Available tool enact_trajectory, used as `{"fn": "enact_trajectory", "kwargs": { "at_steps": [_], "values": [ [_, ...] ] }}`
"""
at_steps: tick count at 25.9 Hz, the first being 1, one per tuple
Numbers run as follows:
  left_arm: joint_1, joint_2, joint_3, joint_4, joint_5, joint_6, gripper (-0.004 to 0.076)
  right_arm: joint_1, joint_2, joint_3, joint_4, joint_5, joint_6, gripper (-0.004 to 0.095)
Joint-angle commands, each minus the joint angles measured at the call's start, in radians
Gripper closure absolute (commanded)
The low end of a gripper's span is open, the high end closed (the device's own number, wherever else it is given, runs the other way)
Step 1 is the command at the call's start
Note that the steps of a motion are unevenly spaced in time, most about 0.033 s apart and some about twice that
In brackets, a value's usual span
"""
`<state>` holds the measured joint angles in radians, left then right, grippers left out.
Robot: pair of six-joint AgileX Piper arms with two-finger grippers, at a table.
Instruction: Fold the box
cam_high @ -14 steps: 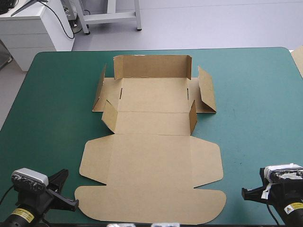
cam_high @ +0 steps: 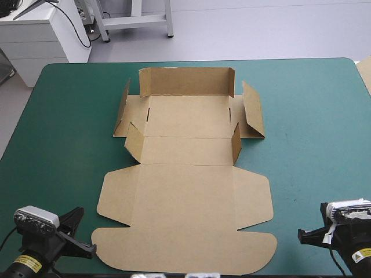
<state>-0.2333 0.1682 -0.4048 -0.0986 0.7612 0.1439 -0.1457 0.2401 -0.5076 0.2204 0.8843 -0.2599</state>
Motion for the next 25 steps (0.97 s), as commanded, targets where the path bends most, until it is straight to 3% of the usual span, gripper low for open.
{"fn": "enact_trajectory", "kwargs": {
  "at_steps": [1,7,11,22,25],
  "values": [
    [-0.001,0.016,-0.024,-0.007,-0.069,-0.009,0.0731,0.002,0.082,-0.125,0.004,-0.04,-0.009,0.0927],
    [-0.001,0.016,-0.024,-0.007,-0.069,-0.009,0.0731,0.002,0.381,-0.357,0.078,0.009,-0.049,0.0927],
    [-0.001,0.016,-0.024,-0.007,-0.069,-0.009,0.0731,0.002,0.503,-0.472,0.172,0.081,-0.112,0.0927],
    [-0.001,0.016,-0.024,-0.007,-0.069,-0.009,0.0731,0.002,0.8,-0.76,0.209,0.228,-0.103,0.0917],
    [-0.001,0.016,-0.024,-0.007,-0.069,-0.009,0.0731,0.002,0.866,-0.819,0.292,0.251,-0.103,0.0918]
  ]
}}
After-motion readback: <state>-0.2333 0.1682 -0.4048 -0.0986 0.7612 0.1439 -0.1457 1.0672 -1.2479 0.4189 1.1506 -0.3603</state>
